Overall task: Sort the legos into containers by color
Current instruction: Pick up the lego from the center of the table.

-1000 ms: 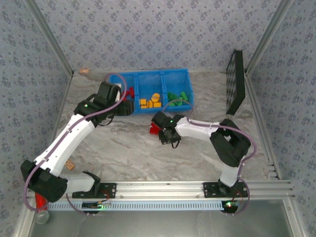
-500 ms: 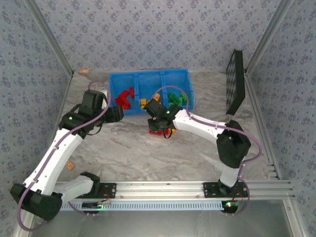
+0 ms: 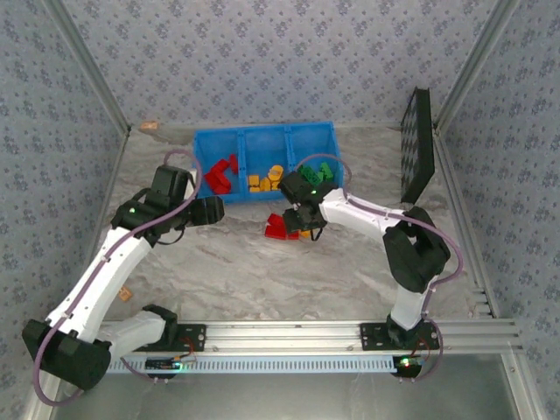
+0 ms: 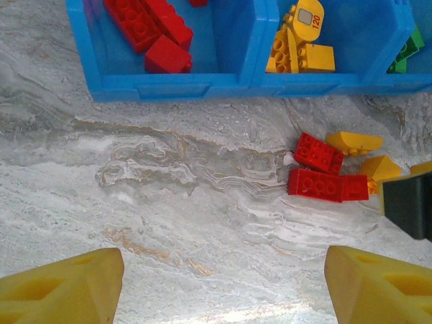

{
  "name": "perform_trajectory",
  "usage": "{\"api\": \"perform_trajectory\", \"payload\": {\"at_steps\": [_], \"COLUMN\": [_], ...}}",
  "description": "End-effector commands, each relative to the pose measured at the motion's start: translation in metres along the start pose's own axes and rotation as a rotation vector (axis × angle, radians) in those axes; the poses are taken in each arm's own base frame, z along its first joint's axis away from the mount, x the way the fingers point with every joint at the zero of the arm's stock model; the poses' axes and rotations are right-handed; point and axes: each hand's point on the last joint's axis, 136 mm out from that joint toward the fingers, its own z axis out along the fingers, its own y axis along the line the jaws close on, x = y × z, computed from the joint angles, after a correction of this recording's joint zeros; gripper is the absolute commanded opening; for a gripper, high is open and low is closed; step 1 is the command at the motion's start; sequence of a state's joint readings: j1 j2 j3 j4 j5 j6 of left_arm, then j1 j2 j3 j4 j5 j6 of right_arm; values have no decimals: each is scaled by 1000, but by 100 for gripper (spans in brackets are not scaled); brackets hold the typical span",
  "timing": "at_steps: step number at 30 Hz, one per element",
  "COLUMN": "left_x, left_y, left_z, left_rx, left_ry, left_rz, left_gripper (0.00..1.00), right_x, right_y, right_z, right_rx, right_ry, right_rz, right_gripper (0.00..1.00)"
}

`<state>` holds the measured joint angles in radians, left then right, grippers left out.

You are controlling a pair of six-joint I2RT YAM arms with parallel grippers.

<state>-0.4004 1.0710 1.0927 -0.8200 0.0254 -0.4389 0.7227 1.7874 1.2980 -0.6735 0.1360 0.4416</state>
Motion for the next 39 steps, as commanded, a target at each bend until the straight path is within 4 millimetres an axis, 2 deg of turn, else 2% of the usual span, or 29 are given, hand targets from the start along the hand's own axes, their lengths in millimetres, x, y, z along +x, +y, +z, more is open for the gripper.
{"api": "perform_trajectory", "payload": {"at_steps": [1,6,17,23,29,32,35,39], "left_x": [8,6,1,5,7,7,8,17], "left_y": [-2,-5,-12,-11,-12,-13,-13,-7], "left_z": [3,6,7,9,12,14,16,28], "left_rx": [9,13,29,32,42,47,45,18], "left_ry": [45,52,54,61,62,68,73,110], "left_rz": [-19,-25,0,5,1,0,3,-9], "left_gripper": [78,78,78,79,79,79,79,79], "right_x": [-7,-14,-10,1,15,19,22,27], "right_y": [-23,-35,-23,-23,-33,-32,-31,-30], "right_z": [-2,6,35,46,53,57,58,57], "right_rx": [24,9,-63,-41,1,0,-2,-6], "right_ry": [-22,2,77,124,152,167,177,185], "right_rz": [31,142,325,344,348,348,343,324], "right_gripper": [65,66,67,66,52,42,38,28]}}
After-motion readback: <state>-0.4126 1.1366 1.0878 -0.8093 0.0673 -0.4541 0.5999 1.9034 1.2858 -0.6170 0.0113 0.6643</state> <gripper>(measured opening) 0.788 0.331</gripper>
